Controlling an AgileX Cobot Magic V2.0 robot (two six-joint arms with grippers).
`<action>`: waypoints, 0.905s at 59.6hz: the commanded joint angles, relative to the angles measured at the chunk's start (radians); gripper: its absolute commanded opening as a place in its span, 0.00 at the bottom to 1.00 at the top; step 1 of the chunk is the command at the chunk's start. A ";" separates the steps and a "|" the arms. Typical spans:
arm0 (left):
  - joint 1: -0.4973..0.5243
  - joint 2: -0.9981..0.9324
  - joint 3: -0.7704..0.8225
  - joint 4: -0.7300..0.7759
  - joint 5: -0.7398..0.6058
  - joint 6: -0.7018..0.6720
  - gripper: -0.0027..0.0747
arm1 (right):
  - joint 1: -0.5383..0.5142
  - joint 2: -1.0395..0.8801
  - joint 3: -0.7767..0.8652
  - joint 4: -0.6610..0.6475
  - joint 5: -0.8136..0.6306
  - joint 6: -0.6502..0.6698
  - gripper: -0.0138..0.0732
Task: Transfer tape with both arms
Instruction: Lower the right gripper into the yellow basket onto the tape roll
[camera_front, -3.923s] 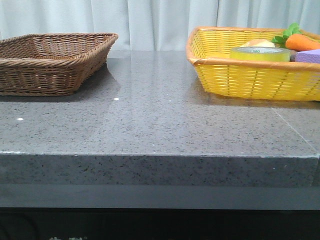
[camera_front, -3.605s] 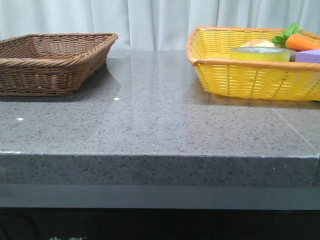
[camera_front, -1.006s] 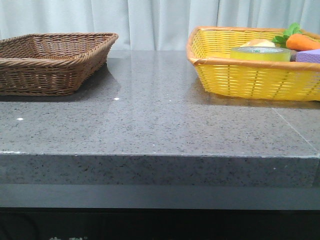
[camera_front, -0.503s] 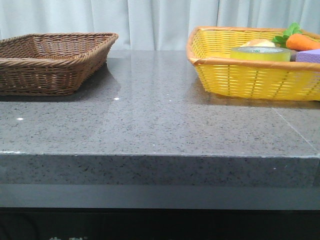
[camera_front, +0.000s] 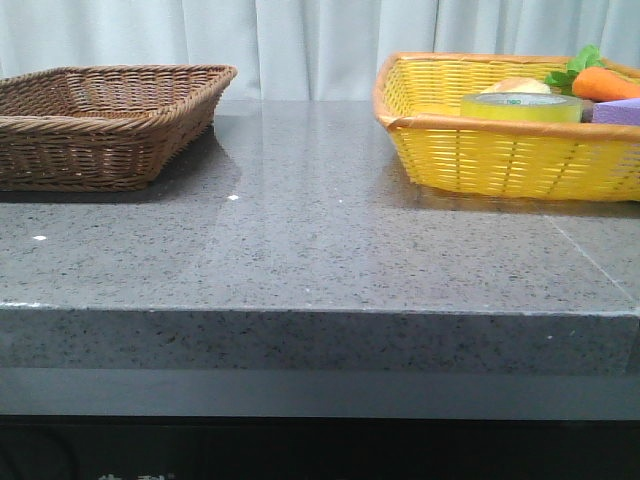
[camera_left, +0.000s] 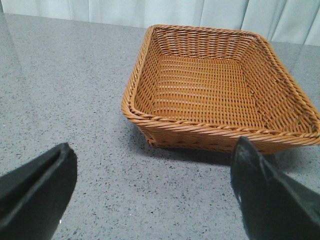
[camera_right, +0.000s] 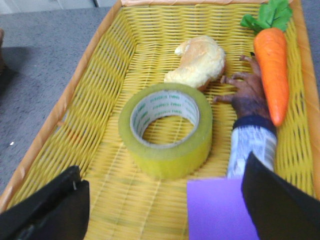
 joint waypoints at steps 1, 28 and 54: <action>0.000 0.009 -0.039 0.000 -0.077 -0.003 0.83 | -0.024 0.078 -0.132 0.003 0.005 0.011 0.88; 0.000 0.009 -0.039 0.000 -0.077 -0.003 0.83 | -0.044 0.499 -0.596 -0.107 0.288 0.113 0.66; 0.000 0.009 -0.039 0.000 -0.077 -0.003 0.83 | -0.044 0.594 -0.611 -0.108 0.276 0.114 0.66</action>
